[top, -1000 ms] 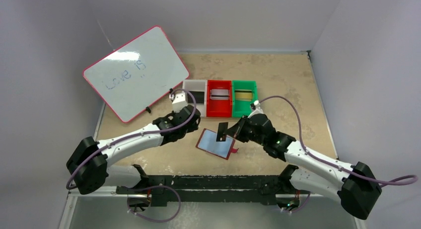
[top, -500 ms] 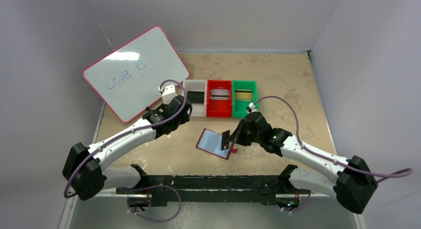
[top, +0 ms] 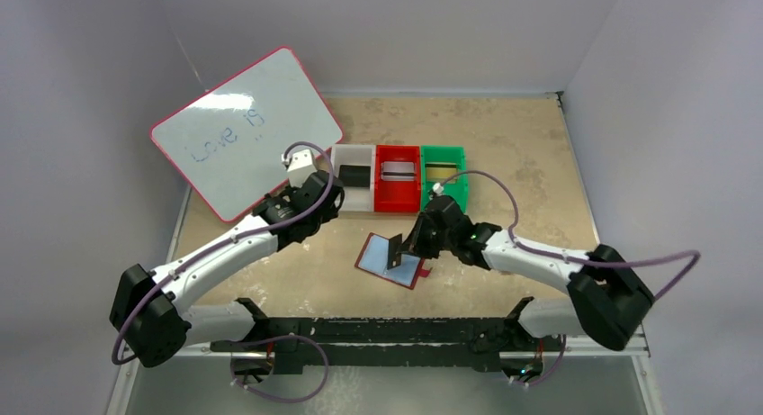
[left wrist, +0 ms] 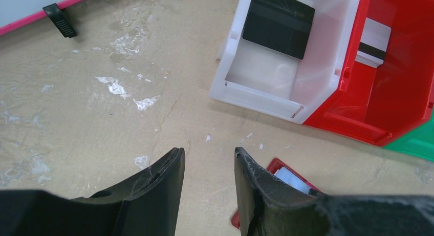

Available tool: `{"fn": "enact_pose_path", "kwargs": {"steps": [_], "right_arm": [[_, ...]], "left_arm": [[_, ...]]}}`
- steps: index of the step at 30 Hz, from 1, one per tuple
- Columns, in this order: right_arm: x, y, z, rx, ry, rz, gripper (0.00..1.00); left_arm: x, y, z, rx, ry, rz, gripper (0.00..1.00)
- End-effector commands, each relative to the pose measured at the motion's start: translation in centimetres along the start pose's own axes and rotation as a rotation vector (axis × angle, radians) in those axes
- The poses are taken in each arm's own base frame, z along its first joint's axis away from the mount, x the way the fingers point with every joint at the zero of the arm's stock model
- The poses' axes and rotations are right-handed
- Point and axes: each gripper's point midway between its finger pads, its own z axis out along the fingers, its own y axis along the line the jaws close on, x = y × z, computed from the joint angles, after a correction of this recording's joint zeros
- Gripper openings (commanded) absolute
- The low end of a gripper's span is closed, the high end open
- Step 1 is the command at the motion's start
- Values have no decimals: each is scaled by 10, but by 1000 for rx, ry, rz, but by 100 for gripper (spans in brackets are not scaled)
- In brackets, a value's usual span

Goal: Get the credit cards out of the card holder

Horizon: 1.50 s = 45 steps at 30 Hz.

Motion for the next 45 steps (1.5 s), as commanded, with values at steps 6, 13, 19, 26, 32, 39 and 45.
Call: {"fn": "enact_pose_path", "kwargs": {"steps": [6, 13, 19, 26, 32, 39, 45], "right_arm": [[-77, 52, -76, -65, -345, -243, 0], [-128, 112, -104, -154, -547, -481, 0], [-149, 151, -98, -229, -656, -784, 0], [-160, 187, -63, -150, -686, -1304, 0], [-174, 186, -13, 141, -681, -1629, 0], [-181, 181, 29, 228, -576, -1785, 0], [-178, 171, 58, 213, -447, -1865, 0]], "left_arm": [[-41, 4, -7, -9, -99, -59, 40], [-52, 13, 8, 19, -40, -108, 33], [-61, 46, 12, -43, -56, -169, 37], [-81, 86, 1, -135, -132, -226, 78], [-102, 130, -28, -321, -259, -212, 81], [-122, 175, -86, -380, -525, -342, 82], [-112, 181, -86, -395, -506, -314, 84]]}}
